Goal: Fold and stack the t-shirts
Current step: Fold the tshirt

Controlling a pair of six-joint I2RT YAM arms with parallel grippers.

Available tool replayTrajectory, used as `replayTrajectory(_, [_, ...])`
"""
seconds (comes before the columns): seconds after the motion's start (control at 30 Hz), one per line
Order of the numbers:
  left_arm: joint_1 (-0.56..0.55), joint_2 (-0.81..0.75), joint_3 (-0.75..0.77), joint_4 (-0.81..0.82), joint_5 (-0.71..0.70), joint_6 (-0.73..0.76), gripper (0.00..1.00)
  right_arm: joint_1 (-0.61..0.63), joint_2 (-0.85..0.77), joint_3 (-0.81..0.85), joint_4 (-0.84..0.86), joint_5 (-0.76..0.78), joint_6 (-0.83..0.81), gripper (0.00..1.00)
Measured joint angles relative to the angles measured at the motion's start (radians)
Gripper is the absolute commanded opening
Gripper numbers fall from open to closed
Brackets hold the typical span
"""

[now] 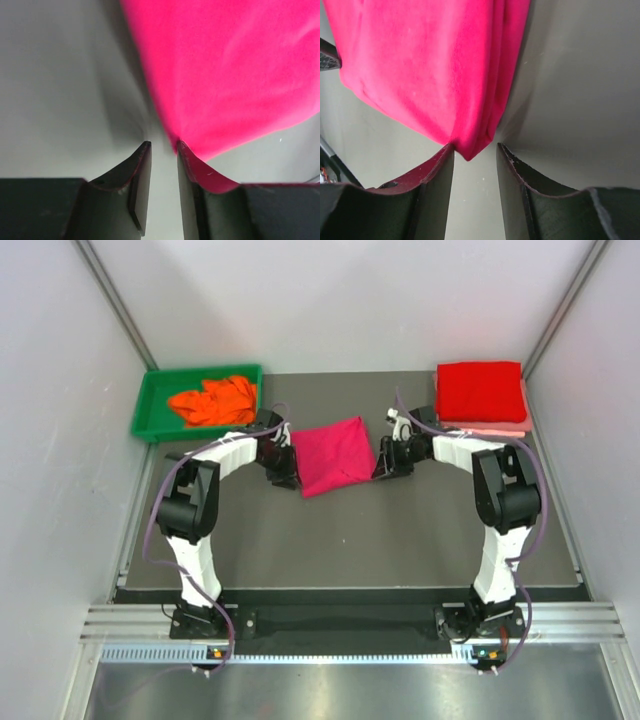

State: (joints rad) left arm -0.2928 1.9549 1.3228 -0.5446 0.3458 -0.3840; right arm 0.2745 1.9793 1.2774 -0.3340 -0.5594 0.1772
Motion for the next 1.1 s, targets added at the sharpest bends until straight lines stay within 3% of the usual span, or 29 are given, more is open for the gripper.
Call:
replayTrajectory(0.2, [0.0, -0.083, -0.065, 0.016, 0.005, -0.019, 0.41, 0.002, -0.016, -0.06, 0.063, -0.044, 0.011, 0.34])
replayTrajectory(0.3, [0.0, -0.1, -0.093, 0.045, 0.034, -0.037, 0.44, 0.002, -0.023, -0.084, 0.089, -0.044, 0.017, 0.12])
replayTrajectory(0.4, [0.0, -0.103, -0.128, 0.086, 0.071, -0.063, 0.48, 0.002, -0.034, -0.115, 0.112, -0.042, 0.026, 0.0])
replayTrajectory(0.6, [0.0, -0.103, -0.186, 0.135, 0.117, -0.092, 0.46, 0.003, -0.097, -0.22, 0.174, -0.028, 0.053, 0.0])
replayTrajectory(0.63, [0.0, -0.103, -0.191, 0.148, 0.128, -0.096, 0.41, 0.003, -0.111, -0.243, 0.191, -0.026, 0.063, 0.0])
replayTrajectory(0.7, [0.0, -0.103, -0.2, 0.177, 0.151, -0.114, 0.18, 0.005, -0.14, -0.29, 0.225, -0.024, 0.084, 0.0])
replayTrajectory(0.8, [0.0, -0.103, -0.207, 0.201, 0.171, -0.121, 0.0, 0.007, -0.177, -0.367, 0.282, -0.022, 0.119, 0.0])
replayTrajectory(0.97, [-0.001, -0.115, -0.207, 0.177, 0.109, -0.109, 0.0, 0.014, -0.238, -0.47, 0.367, -0.014, 0.166, 0.0])
replayTrajectory(1.0, [-0.001, -0.123, -0.207, 0.171, 0.098, -0.106, 0.0, 0.016, -0.247, -0.485, 0.38, -0.009, 0.174, 0.07])
replayTrajectory(1.07, [-0.003, -0.142, -0.206, 0.162, 0.09, -0.096, 0.16, 0.018, -0.261, -0.502, 0.393, -0.003, 0.188, 0.18])
replayTrajectory(1.1, [-0.004, -0.151, -0.201, 0.154, 0.09, -0.09, 0.31, 0.018, -0.27, -0.509, 0.394, 0.0, 0.193, 0.29])
